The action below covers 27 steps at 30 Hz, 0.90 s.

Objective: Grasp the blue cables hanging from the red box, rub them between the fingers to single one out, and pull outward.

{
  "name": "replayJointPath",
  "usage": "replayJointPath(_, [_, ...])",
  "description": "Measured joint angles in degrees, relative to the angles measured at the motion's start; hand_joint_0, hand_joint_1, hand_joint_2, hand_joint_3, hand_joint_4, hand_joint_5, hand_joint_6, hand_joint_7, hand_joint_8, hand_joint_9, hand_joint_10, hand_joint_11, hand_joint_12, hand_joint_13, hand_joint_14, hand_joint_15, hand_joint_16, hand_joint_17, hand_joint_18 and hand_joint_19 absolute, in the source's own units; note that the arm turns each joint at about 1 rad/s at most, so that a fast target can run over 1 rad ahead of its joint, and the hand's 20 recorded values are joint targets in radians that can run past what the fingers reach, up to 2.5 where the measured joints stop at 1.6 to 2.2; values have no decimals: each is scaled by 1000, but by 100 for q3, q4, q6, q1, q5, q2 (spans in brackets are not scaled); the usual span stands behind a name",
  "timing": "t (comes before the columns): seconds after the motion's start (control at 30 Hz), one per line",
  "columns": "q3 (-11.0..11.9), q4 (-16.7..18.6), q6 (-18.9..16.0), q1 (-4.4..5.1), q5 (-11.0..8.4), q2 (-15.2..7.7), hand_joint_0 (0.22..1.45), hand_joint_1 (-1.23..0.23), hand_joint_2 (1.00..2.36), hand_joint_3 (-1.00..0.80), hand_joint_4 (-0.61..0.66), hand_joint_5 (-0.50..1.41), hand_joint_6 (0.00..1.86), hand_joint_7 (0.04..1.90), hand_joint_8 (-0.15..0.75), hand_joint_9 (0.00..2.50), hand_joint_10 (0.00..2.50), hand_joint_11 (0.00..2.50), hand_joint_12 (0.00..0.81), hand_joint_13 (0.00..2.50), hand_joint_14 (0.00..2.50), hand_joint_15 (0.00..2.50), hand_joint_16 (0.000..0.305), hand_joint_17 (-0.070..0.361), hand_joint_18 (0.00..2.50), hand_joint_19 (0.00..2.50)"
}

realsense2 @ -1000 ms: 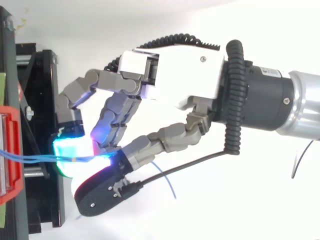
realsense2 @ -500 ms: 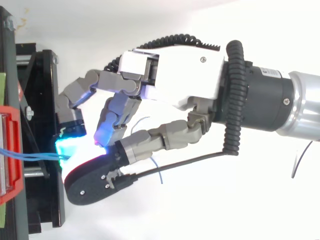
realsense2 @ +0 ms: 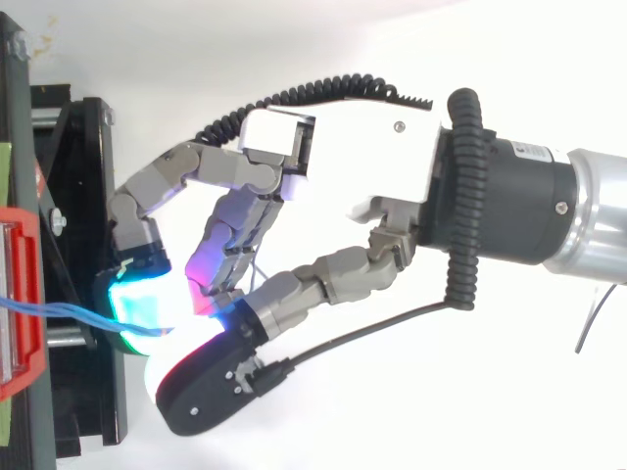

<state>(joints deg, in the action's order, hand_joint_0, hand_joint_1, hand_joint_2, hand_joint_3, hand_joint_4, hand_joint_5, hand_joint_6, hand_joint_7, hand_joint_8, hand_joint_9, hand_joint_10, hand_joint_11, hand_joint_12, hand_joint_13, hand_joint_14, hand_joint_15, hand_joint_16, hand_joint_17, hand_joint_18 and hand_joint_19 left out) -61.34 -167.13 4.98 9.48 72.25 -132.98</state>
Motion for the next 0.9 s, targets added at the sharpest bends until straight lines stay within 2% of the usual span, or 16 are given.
replayJointPath(0.17, [0, -74, -88, 6, -1, 0, 784, -907, 1000, -500, -310, -149, 941, 1388, 189, 1179, 25, 1154, 337, 1116, 33, 1045, 41, 91, 743, 664])
replayJointPath(0.27, [0, -123, -152, 8, -1, 0, 724, -902, 1000, -500, -268, -146, 944, 1284, 200, 1209, 25, 1155, 339, 1135, 33, 1052, 40, 90, 747, 679])
replayJointPath(0.3, [0, -137, -170, 9, -1, 0, 688, -894, 1000, -500, -228, -143, 947, 1142, 211, 1211, 24, 1164, 341, 1137, 33, 1051, 40, 91, 748, 681])
replayJointPath(0.37, [-1, -153, -189, 10, -1, -1, 643, -872, 1000, -500, -152, -139, 938, 1078, 223, 1215, 25, 1161, 347, 1137, 33, 1064, 40, 91, 745, 700])
replayJointPath(0.43, [-2, -166, -200, 15, 0, 0, 553, -841, 1000, -500, -90, -138, 926, 1100, 242, 1224, 23, 1164, 360, 1148, 32, 1060, 43, 97, 749, 710])
replayJointPath(0.5, [-2, -174, -205, 18, -1, 0, 445, -806, 1000, -500, -31, -135, 912, 1106, 289, 1245, 20, 1138, 405, 1178, 29, 1056, 52, 116, 805, 693])
replayJointPath(0.6, [-5, -181, -207, 20, -1, -2, 377, -779, 1000, -500, -4, -136, 908, 1069, 319, 1269, 18, 1130, 446, 1212, 27, 1042, 59, 132, 860, 678])
replayJointPath(0.73, [-7, -188, -208, 23, -1, -1, 384, -752, 1000, -500, -12, -138, 904, 1070, 313, 1268, 18, 1122, 444, 1211, 24, 1038, 59, 133, 860, 688])
replayJointPath(0.87, [-13, -192, -208, 22, -1, -2, 486, -665, 1000, -500, -38, -142, 896, 1108, 274, 1242, 22, 1138, 393, 1170, 29, 1063, 50, 113, 786, 748])
replayJointPath(0.9, [-15, -194, -208, 23, -1, -2, 543, -618, 1000, -500, -46, -141, 890, 1144, 258, 1255, 24, 1146, 372, 1162, 30, 1078, 47, 105, 759, 770])
